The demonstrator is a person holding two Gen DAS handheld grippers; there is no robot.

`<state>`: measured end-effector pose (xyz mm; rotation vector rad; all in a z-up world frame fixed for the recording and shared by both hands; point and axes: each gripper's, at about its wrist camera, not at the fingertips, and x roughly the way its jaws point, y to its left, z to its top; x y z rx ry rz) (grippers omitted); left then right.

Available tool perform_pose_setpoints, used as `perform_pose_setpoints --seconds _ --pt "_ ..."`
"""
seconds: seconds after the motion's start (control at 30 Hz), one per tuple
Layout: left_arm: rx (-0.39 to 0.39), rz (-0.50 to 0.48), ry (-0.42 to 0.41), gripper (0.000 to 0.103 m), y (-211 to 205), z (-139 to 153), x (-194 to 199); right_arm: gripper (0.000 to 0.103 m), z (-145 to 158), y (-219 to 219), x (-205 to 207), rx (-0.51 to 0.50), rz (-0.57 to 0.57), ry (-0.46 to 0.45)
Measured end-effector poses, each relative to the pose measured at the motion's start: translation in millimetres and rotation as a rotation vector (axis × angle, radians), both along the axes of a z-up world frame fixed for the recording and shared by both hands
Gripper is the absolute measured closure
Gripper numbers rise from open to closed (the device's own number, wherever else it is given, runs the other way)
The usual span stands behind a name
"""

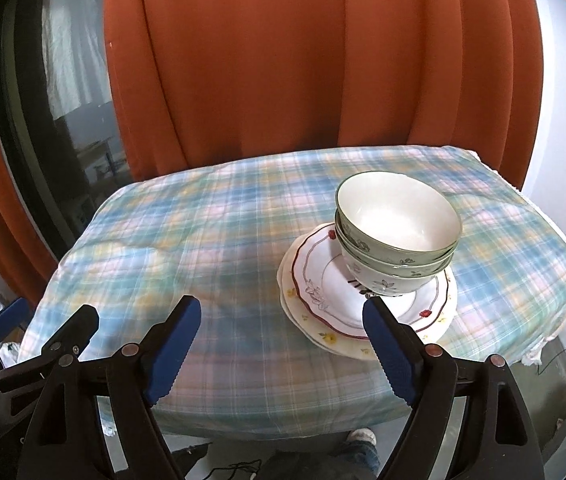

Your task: Organize plates and bowls

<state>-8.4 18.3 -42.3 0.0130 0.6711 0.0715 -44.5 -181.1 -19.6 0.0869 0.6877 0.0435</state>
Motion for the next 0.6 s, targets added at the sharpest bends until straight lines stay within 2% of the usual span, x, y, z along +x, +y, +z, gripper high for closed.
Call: perform_pose_setpoints --seconds 0.6 --pt "-0.006 0.002 0.001 0.007 1.3 0.6 3.7 0.017 -1.9 1.8 8.2 0.003 0.0 0.03"
